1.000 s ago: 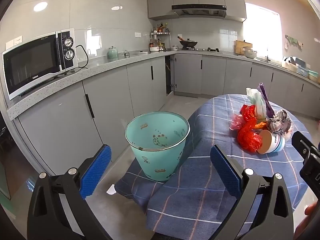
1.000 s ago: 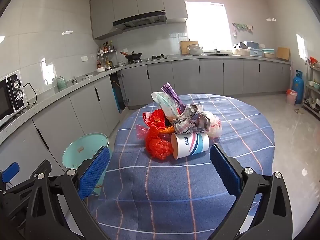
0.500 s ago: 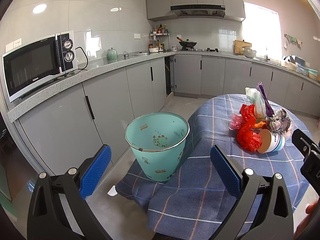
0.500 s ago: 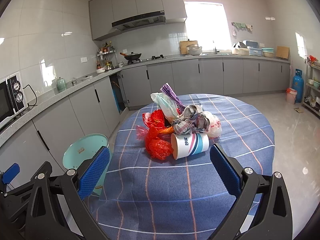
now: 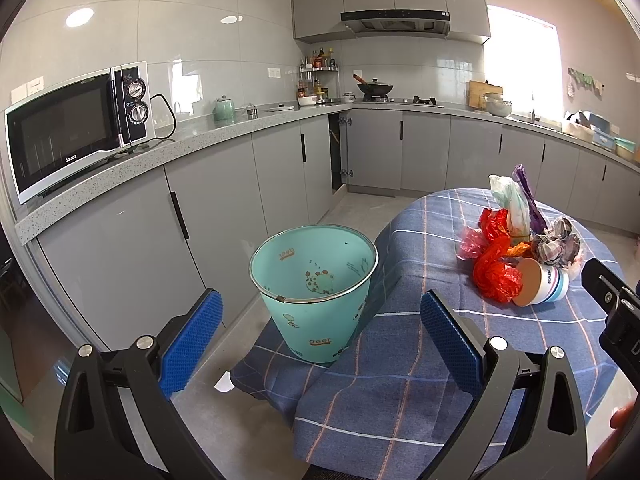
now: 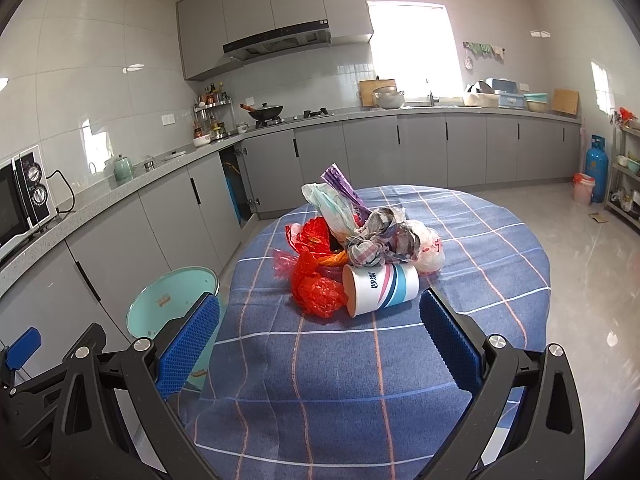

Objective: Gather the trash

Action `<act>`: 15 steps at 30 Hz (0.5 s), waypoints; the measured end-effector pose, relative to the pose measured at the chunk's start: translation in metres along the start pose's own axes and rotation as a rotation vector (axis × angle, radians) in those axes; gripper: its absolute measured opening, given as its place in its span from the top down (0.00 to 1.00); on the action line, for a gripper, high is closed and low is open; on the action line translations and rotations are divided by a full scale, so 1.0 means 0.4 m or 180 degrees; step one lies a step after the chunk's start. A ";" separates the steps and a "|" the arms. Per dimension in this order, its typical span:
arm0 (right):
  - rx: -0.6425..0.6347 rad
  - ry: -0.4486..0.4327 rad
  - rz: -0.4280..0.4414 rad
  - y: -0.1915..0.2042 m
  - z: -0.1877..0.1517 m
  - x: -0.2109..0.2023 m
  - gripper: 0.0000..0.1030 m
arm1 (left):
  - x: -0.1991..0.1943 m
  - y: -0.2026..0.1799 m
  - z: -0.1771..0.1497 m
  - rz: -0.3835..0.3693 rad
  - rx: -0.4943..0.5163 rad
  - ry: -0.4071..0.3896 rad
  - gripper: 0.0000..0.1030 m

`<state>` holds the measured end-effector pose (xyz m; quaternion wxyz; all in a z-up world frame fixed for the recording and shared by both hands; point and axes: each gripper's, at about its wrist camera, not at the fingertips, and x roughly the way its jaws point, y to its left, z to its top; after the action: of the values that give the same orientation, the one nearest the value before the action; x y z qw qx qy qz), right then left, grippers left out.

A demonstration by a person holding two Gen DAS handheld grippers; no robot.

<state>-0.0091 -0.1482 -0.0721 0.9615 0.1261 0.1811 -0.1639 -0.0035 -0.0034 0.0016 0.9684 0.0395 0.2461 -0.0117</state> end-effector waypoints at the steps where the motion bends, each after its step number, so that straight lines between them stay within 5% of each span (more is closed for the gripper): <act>1: 0.0003 -0.0002 0.0000 -0.001 0.001 0.000 0.04 | -0.001 0.000 0.000 -0.0002 -0.0003 -0.0001 0.05; 15: 0.0028 0.0017 0.0013 -0.005 0.001 -0.001 0.04 | -0.004 0.001 0.003 -0.0006 -0.0005 -0.0002 0.05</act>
<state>-0.0101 -0.1499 -0.0720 0.9607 0.1312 0.1827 -0.1623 -0.0043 -0.0030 0.0032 0.9685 0.0385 0.2458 -0.0124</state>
